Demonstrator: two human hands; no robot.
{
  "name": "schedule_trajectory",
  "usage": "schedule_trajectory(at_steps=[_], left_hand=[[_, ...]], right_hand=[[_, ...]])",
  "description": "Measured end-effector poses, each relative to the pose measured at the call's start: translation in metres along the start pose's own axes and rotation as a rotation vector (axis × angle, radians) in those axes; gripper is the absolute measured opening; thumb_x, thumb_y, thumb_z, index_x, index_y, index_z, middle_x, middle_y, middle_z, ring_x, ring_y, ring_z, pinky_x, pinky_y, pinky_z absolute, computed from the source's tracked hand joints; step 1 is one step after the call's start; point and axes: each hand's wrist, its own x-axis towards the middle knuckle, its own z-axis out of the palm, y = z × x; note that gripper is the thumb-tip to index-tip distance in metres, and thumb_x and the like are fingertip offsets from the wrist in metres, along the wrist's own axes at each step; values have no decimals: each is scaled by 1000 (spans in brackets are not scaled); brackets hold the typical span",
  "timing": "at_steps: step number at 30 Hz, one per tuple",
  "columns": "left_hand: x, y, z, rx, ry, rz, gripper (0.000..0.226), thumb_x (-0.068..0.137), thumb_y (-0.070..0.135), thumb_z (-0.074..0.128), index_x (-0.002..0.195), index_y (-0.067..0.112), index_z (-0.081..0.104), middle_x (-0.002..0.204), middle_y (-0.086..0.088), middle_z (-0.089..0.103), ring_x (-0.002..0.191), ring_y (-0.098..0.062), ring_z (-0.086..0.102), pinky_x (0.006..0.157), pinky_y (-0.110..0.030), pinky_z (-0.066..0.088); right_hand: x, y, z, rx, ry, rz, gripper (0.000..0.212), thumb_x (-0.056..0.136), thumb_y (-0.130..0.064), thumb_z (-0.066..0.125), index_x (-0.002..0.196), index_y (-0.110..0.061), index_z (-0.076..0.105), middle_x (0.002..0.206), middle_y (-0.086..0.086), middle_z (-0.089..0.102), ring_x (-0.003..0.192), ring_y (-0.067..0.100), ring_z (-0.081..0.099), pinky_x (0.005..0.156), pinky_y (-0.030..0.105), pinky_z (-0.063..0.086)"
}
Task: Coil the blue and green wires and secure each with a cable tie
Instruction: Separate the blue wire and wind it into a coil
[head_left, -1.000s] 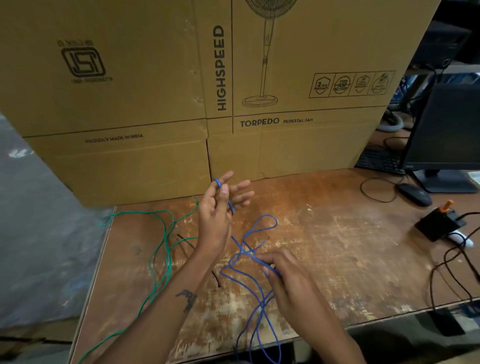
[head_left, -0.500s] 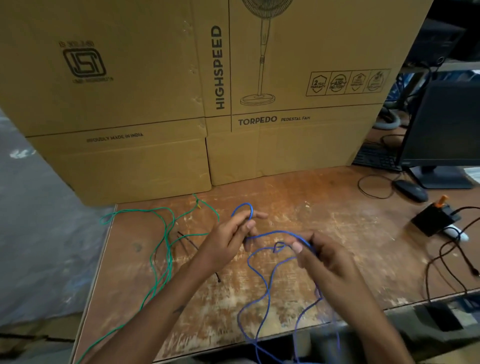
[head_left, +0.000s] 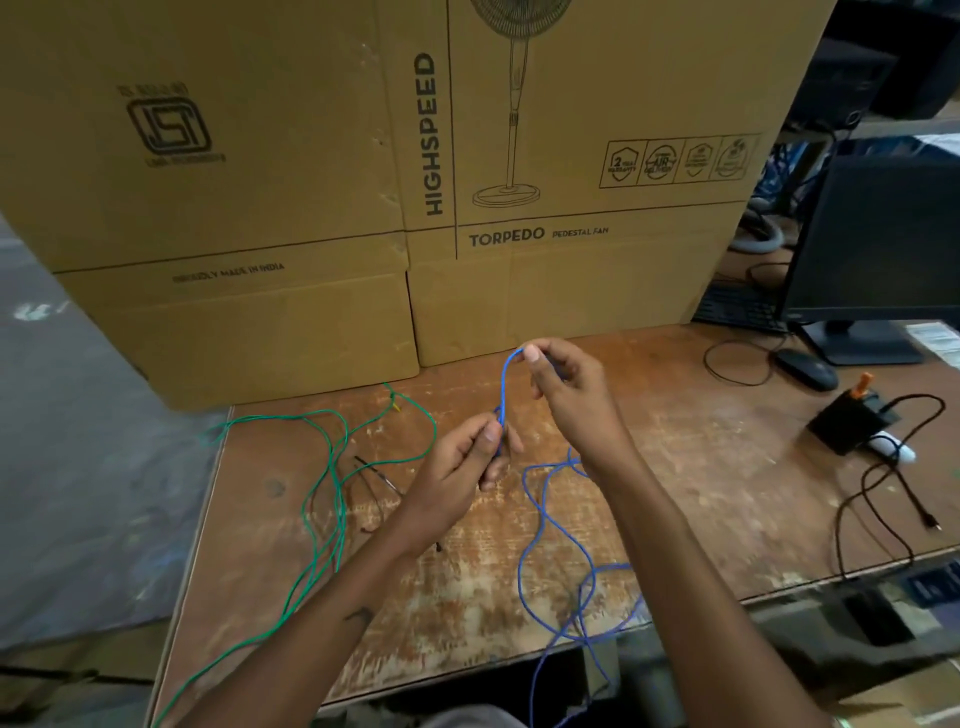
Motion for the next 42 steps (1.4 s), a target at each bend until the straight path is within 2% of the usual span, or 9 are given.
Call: schedule_trajectory(at_steps=[6,11,13,15,24,28,34,38,42], left_hand=[[16,17,12,-278,67,14,23,110,22,45,94,12,57,66,3,51,59,-15,58,63,-23,47],[35,34,17,-514,195,-59,20,107,20,45,100,8,59,77,0,70,57,-12,66,55,-21,52],[42,35,13,-555,207,-59,23,111,17,40,104,9,61,90,-4,76,61,-13,68,55,-22,52],[47,36,4,-549,239,-42,24,112,18,38,106,9,59,98,-8,77,66,-15,72,59,-24,56],[49,13,-4,-438,312,30,26,114,16,33,112,4,55,127,-26,70,115,-39,71,97,-44,59],[45,0,-9,-111,215,109,29,115,11,30,110,2,57,121,-23,73,111,-38,73,97,-49,58],[28,3,-16,112,-21,55,29,113,14,35,118,-2,59,95,-10,78,81,-28,77,79,-35,59],[15,6,-14,-2,-227,1,30,113,15,34,111,9,63,74,-10,70,54,-22,62,59,-29,51],[2,5,0,-327,-157,-100,41,111,24,34,101,12,72,56,-1,51,41,-12,42,48,-22,39]], right_hand=[[-15,31,28,-76,-106,31,22,108,-30,56,87,-27,62,60,-9,64,52,-2,55,57,19,46],[-49,42,49,-272,-235,-40,45,102,-11,45,145,2,53,139,11,64,127,15,60,111,39,49],[-62,44,48,-312,-310,-13,33,106,-11,47,136,-6,60,119,11,75,106,17,69,94,45,55],[-79,44,41,-373,-352,-26,29,112,-12,46,136,-21,59,98,-5,76,82,0,63,79,26,50],[-116,29,0,-512,-344,-72,26,110,-24,55,133,-36,60,84,-15,71,68,4,59,68,23,46],[-120,9,-12,-386,-164,-23,12,110,-23,58,107,-30,66,75,-15,69,66,7,63,63,21,45],[-105,-24,-30,-90,-161,-44,21,110,-36,53,115,-30,72,75,-2,66,60,9,54,60,32,47],[-67,-37,-38,-269,-198,-138,21,113,-29,50,112,-29,71,76,-14,61,63,3,51,62,24,39],[-20,-27,-33,-276,-188,-162,13,110,-24,61,102,-28,71,69,-11,63,63,6,52,63,29,41]])
